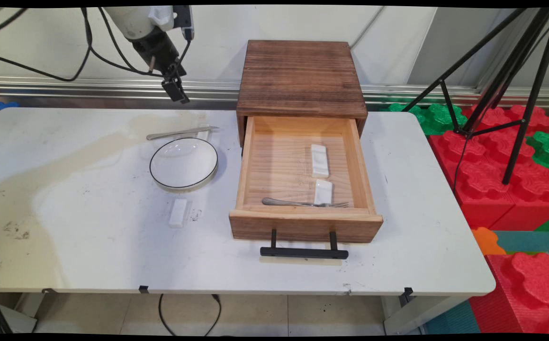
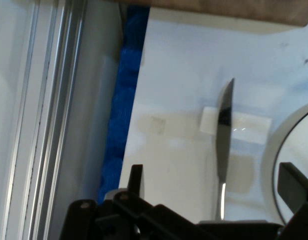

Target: Pick up the knife from the left of the white plate

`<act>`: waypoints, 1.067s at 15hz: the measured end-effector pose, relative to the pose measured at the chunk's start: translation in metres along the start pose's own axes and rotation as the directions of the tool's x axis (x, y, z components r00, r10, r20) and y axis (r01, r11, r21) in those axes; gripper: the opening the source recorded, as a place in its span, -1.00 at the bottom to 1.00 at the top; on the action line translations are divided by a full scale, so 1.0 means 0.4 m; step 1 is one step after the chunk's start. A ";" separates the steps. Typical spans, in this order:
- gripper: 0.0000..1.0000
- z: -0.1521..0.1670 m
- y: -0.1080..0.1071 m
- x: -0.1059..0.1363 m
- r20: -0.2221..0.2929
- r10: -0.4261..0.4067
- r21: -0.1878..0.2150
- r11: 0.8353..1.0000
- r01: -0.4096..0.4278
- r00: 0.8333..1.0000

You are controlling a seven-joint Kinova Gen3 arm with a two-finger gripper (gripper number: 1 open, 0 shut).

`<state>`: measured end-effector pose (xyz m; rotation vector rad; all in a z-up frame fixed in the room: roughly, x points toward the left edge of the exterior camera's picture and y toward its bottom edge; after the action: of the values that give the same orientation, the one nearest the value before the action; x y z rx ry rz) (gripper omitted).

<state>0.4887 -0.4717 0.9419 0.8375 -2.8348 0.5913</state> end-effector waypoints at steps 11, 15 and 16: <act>1.00 0.190 -0.067 -0.037 0.110 0.001 -0.066 0.998 0.006 0.994; 1.00 0.257 -0.078 -0.047 0.138 0.003 -0.106 0.994 0.011 0.990; 1.00 0.271 -0.078 -0.050 0.144 0.004 -0.118 0.993 0.013 0.990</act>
<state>0.5213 -0.5297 0.8484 0.8995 -2.9604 0.3709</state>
